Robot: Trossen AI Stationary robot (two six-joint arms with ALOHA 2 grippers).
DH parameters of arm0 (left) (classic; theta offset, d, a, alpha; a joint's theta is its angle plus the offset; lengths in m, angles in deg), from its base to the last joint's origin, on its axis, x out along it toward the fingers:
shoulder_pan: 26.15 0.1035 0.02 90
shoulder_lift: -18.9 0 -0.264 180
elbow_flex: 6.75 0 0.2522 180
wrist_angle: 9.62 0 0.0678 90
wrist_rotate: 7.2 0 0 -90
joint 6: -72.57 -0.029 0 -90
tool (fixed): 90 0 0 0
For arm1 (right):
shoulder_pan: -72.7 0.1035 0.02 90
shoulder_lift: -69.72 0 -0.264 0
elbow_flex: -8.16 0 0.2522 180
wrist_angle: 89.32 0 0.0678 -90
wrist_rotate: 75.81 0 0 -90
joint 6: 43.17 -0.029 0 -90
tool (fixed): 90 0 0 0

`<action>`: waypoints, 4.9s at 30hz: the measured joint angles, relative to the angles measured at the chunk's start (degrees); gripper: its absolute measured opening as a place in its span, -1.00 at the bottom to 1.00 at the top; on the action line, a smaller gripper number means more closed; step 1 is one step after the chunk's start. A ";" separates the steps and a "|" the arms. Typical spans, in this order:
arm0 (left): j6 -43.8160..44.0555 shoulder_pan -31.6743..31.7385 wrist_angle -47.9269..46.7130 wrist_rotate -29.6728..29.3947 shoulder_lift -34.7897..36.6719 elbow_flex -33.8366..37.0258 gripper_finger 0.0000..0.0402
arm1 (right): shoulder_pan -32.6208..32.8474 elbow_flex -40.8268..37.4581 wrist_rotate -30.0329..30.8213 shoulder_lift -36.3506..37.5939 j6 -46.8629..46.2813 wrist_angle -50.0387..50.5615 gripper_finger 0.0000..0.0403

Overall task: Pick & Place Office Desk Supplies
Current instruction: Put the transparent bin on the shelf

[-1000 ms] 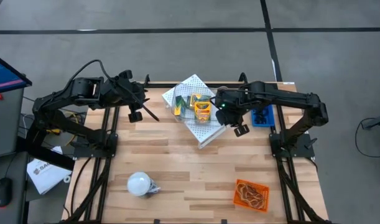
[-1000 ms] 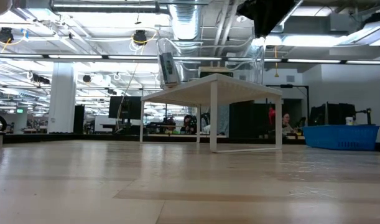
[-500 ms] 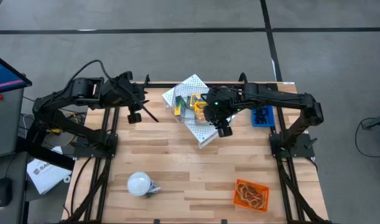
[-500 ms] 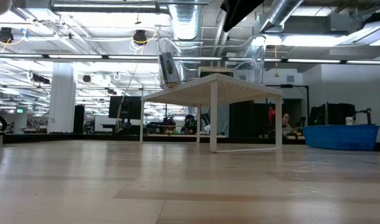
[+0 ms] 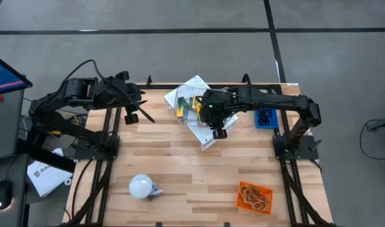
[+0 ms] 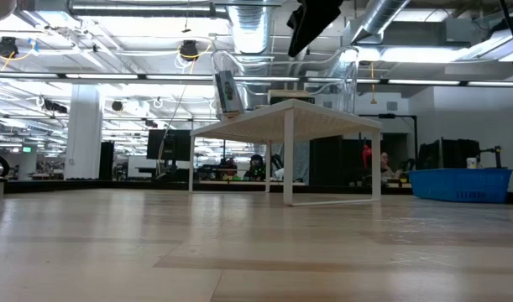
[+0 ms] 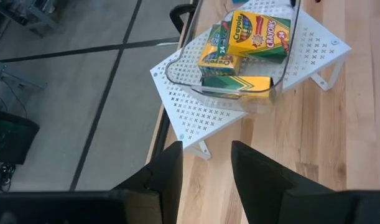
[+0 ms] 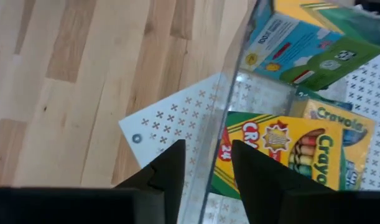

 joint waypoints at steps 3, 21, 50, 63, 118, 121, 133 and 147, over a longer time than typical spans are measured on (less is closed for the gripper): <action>0.00 0.00 -0.11 0.00 0.74 -0.02 -0.37 | -0.30 0.00 -0.30 -0.09 0.23 0.62 -0.48; 1.68 0.00 -0.23 0.02 1.09 0.00 -0.37 | -0.97 -1.90 -1.03 -0.17 0.84 -3.99 -0.59; 4.41 -0.02 -0.38 0.11 1.09 0.00 -0.37 | -1.80 -1.68 -1.95 -2.97 10.83 6.65 -0.98; 6.23 -0.01 -0.36 0.09 1.09 0.02 -0.44 | -3.04 -2.03 -1.73 -0.24 16.98 15.80 -0.99; 5.76 0.00 0.96 0.90 1.09 0.02 -0.54 | -4.02 7.16 0.09 1.83 6.39 26.49 -0.22; 4.76 -0.01 0.95 0.90 1.09 0.02 -0.54 | -2.96 6.15 -0.12 1.70 6.39 26.58 -0.34; 4.87 -0.02 0.89 0.92 1.07 0.02 -0.54 | 2.82 5.46 -0.49 4.42 -0.06 26.61 -0.66; 4.72 0.00 0.93 0.92 1.07 0.02 -0.54 | 2.04 -7.94 -1.92 6.92 1.54 23.49 -0.99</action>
